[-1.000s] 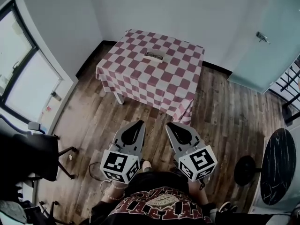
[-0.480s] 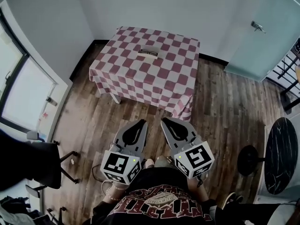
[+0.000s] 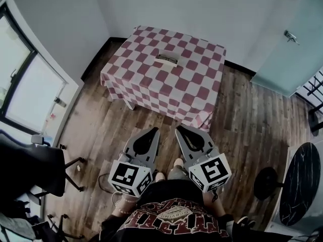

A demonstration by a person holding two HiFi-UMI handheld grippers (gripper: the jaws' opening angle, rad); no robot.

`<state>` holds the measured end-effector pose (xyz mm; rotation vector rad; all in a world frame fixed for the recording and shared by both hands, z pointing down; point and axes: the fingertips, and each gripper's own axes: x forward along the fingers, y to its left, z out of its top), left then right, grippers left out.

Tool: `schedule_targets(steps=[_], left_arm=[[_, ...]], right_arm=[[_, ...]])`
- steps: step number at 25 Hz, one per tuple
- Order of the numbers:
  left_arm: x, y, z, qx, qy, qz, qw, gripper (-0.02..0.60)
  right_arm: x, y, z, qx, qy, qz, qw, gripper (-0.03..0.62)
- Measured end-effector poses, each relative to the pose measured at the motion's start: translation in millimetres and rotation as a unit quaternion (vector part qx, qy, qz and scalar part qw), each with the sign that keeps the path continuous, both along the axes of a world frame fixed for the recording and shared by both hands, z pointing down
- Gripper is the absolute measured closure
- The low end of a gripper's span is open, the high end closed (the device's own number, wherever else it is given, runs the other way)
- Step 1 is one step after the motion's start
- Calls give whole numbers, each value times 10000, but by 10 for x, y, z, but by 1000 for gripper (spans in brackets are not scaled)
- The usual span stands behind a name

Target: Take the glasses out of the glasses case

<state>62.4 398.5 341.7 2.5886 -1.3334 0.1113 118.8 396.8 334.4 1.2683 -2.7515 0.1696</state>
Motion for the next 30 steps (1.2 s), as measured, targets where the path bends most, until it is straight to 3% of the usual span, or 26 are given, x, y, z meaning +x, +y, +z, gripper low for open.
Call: schedule_targets(steps=[8,17,30], left_arm=[[285,-482,-18,-168,-297,-78,9994,572],[504,-769,14,-138,-307,-393,9987,572],[337,-985,166,-271,-274,-836,9958,572]], right_arm=[[243,-529,-95,3,-90,-248,9997,569],[441,-826,-19,-65,-80,-636,9979,569],[453,-1066,55,-152,-9,-823,9965,569]])
